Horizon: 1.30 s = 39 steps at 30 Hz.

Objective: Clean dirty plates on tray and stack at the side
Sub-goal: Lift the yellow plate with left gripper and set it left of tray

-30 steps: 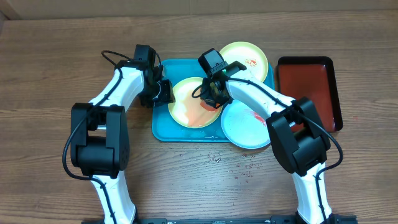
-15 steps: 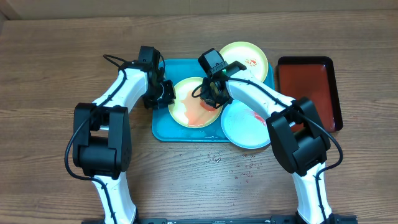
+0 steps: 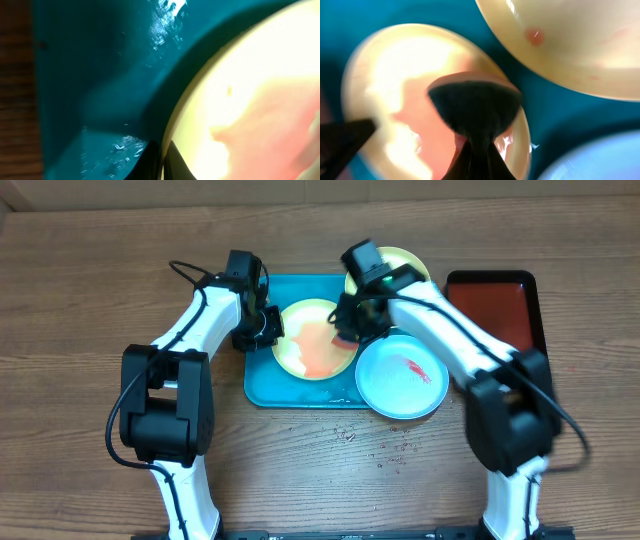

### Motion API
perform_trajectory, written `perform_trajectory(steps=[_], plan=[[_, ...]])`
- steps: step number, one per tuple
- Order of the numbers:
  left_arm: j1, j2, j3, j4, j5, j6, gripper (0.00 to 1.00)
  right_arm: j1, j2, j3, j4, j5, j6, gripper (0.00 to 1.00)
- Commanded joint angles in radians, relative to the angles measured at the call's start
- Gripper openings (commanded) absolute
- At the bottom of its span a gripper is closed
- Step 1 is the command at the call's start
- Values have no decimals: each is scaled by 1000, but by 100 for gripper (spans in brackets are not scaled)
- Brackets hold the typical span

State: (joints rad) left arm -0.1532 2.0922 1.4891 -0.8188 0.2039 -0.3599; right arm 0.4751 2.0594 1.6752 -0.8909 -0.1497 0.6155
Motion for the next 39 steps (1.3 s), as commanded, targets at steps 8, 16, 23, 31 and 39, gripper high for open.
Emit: perform_trajectory(steps=[8, 16, 23, 31, 39], plan=[[-4, 19, 353, -238, -261, 176, 4, -184, -277, 8, -144, 3, -48, 4], [-147, 0, 404, -333, -657, 103, 4, -303, -277, 6, -198, 29, -76, 4], [-272, 0, 403, -413, -974, -87, 4, -313, -277, 6, -205, 44, -93, 4], [-337, 0, 404, -475, -1257, -199, 4, -313, -277, 6, -204, 44, -93, 4], [-425, 0, 405, -475, -1474, -206, 4, -313, -277, 6, -203, 44, -93, 4]])
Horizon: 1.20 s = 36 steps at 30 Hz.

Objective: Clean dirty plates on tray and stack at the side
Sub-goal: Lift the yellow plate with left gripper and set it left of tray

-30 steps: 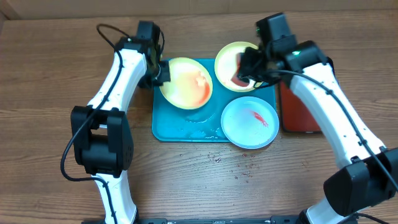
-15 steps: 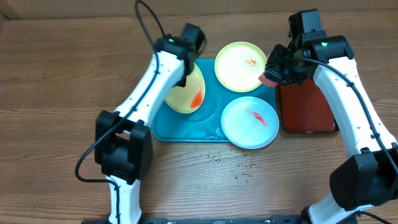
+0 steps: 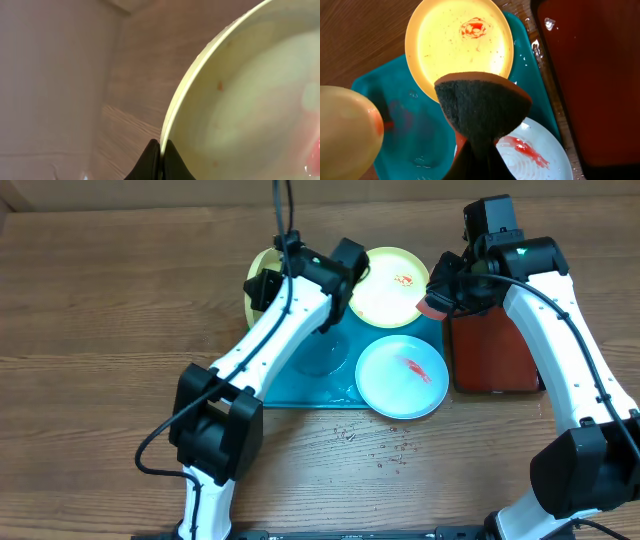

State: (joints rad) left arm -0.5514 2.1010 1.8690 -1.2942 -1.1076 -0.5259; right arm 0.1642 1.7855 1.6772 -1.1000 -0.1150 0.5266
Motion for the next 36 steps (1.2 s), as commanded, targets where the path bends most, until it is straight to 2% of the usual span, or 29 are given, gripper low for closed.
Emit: perform_trajectory(steps=[1, 7, 31, 34, 36], plan=[[-36, -9, 24, 0, -169, -40, 4, -2, -3, 4, 6, 10, -4, 4], [-64, -9, 24, -12, -212, -40, 4, -2, -3, 4, 6, 10, -4, 4], [-66, -9, 24, -10, -196, -89, 4, -2, -3, 4, 5, 9, -4, 4], [-56, -9, 24, 14, -106, -92, 4, -2, -3, 4, 6, 9, -4, 4], [-37, -9, 24, 37, 5, -90, 4, -2, -3, 4, 6, 9, -4, 4]])
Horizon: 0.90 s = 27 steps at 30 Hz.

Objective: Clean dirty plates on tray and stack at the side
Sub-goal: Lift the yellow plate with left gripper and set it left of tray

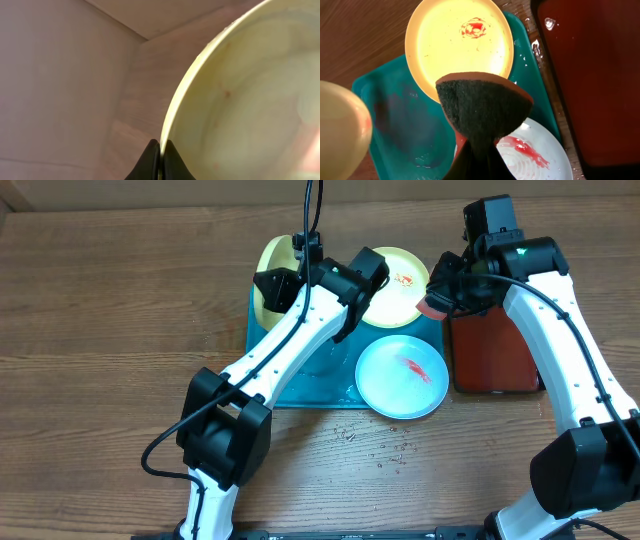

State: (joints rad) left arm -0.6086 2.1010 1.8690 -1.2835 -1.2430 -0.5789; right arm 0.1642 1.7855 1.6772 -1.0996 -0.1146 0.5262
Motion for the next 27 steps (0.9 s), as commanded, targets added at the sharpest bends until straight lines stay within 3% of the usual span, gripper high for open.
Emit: perform_trajectory(steps=[1, 5, 11, 13, 15, 21, 27], plan=[[47, -9, 24, 47, 268, -8, 4, -2, -3, 4, 5, 9, -4, 4], [146, -9, 24, 109, 605, 138, 4, -2, -3, 4, 5, 9, -4, 4], [372, -26, 24, 126, 1078, 245, 5, -2, -3, 4, 6, 9, -4, 4], [514, -44, 24, 127, 1411, 348, 5, -2, -3, 4, 7, 9, -6, 4], [652, -47, 23, 115, 1559, 382, 5, -2, -3, 4, 10, 8, -8, 4], [868, -48, -59, 103, 1555, 393, 4, -2, -3, 4, 16, 9, -8, 4], [938, -48, -238, 286, 1446, 336, 4, -2, -3, 4, 20, 9, -8, 4]])
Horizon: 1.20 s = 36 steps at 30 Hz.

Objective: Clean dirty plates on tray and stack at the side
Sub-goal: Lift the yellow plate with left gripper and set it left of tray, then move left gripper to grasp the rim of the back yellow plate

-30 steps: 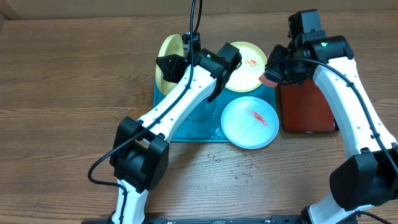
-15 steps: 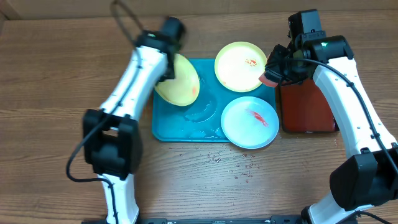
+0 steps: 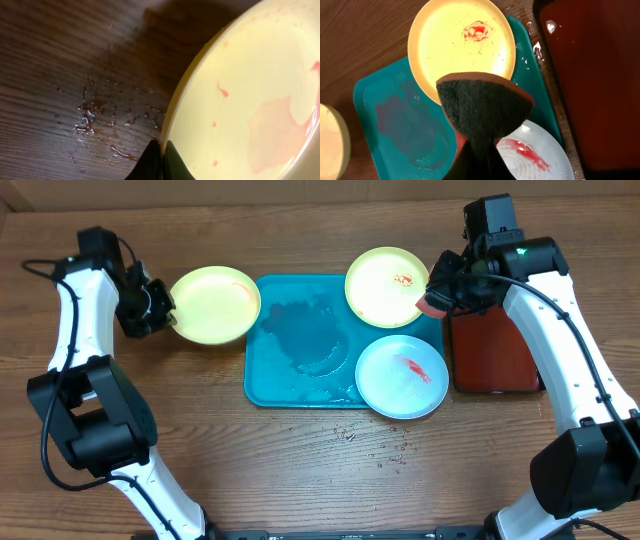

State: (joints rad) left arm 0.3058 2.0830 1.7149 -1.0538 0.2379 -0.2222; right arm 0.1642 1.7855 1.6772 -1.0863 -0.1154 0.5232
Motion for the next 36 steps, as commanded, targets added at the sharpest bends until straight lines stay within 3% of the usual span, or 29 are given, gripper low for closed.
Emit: perform_trajectory(steps=[1, 4, 8, 13, 14, 15, 16, 18, 19, 22, 26, 31, 36], plan=[[27, -30, -112, 91, -42, -26, 5, -2, -3, 4, 7, 10, -5, 4], [33, -30, -195, 184, -134, -78, 5, -2, -3, 4, 7, 10, -5, 4], [53, -30, -272, 289, -148, -85, 4, -2, -3, 4, 10, 10, -9, 4], [31, -30, -285, 303, -157, -45, 7, -2, -3, 4, 18, 10, -8, 4], [26, -30, -285, 303, -161, -43, 13, -2, -3, 4, 19, 9, -8, 4], [20, -30, -285, 305, -168, -43, 42, -2, -3, 4, 22, 9, -8, 4], [18, -30, -281, 303, -167, -43, 58, -2, -3, 4, 22, 10, -8, 4], [18, -30, -243, 266, -167, -27, 73, -2, -3, 4, 22, 9, -8, 4], [18, -30, -222, 245, -167, -20, 76, -2, -3, 4, 22, 9, -8, 4], [-14, -32, -39, 83, -163, 68, 70, -2, -3, 4, 23, 9, -8, 4], [-136, -32, 154, -25, -158, 96, 75, -2, -3, 4, 29, 9, -8, 4], [-376, -14, 176, 71, -68, -119, 80, -2, -3, 4, 30, 9, -8, 4], [-627, 77, 193, 256, -69, -160, 85, -2, -3, 4, 29, 9, -8, 4]])
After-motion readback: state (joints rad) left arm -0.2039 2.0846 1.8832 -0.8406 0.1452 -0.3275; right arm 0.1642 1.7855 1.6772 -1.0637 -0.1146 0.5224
